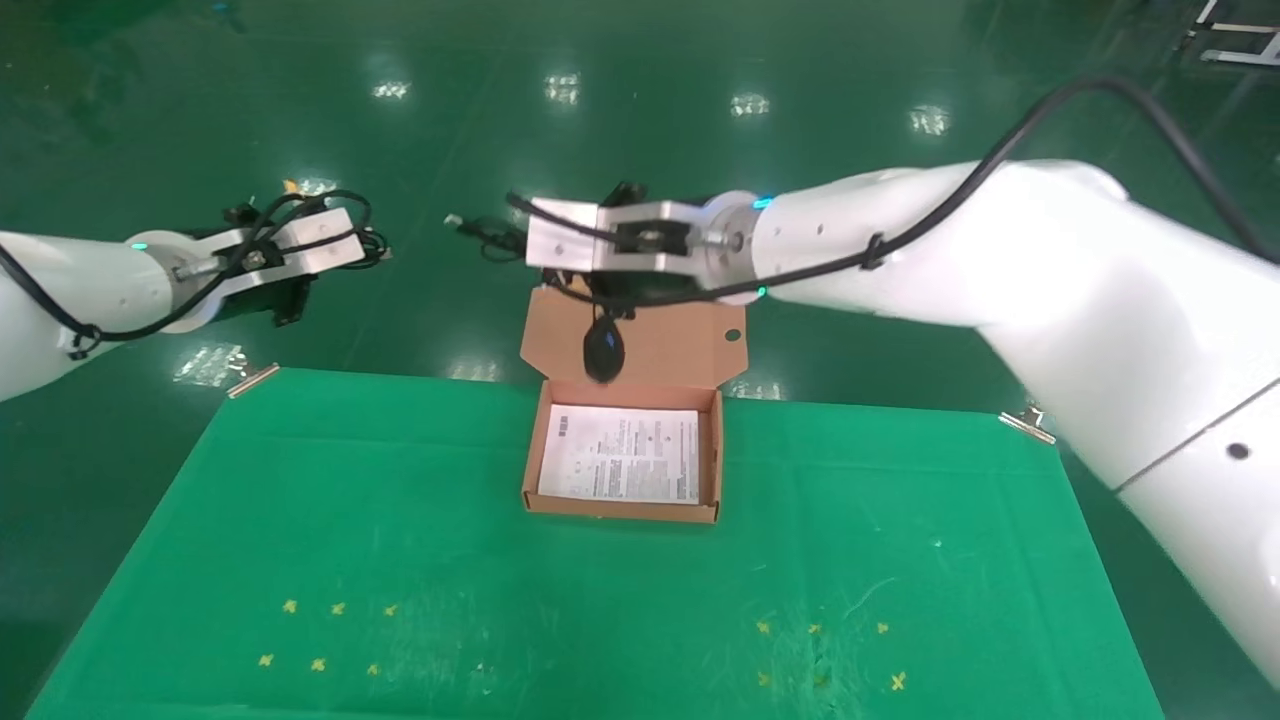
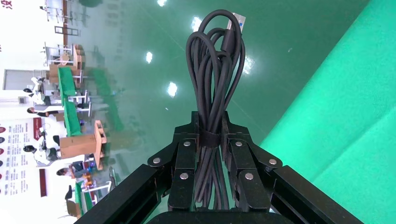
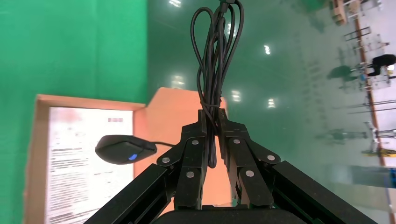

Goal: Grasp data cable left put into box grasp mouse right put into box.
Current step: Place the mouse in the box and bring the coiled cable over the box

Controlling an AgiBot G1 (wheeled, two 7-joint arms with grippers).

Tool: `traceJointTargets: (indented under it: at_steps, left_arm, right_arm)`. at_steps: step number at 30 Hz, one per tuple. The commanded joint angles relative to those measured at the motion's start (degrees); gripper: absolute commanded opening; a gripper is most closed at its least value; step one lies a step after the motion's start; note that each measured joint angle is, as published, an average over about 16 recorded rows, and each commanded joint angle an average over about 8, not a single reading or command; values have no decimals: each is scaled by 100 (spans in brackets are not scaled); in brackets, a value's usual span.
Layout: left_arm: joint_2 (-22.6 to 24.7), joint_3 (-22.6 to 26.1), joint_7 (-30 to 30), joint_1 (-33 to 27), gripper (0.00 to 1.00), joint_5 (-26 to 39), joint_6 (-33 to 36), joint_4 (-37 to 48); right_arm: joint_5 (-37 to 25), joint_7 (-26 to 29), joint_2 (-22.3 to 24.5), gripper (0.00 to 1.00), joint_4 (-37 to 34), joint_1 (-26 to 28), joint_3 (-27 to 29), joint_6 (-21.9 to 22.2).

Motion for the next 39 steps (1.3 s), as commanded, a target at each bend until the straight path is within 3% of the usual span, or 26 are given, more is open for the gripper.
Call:
traceJointTargets:
  at_steps: [1, 13, 26, 39]
  left_arm:
    - [7, -1, -114, 18, 0, 111, 44, -53]
    - [-23, -11, -275, 77, 0, 244, 135, -235]
    - [-31, -13, -307, 90, 0, 271, 156, -276]
    - [-33, -14, -317, 95, 0, 280, 163, -289]
  right_arm:
    - [110, 28, -4, 0, -1, -24, -164, 48]
    - [655, 199, -34, 0, 79, -178, -956, 429]
    - [1101, 288, -37, 0, 150, -315, -1393, 822]
    - [1497, 403, -14, 0, -494, -497, -1644, 941]
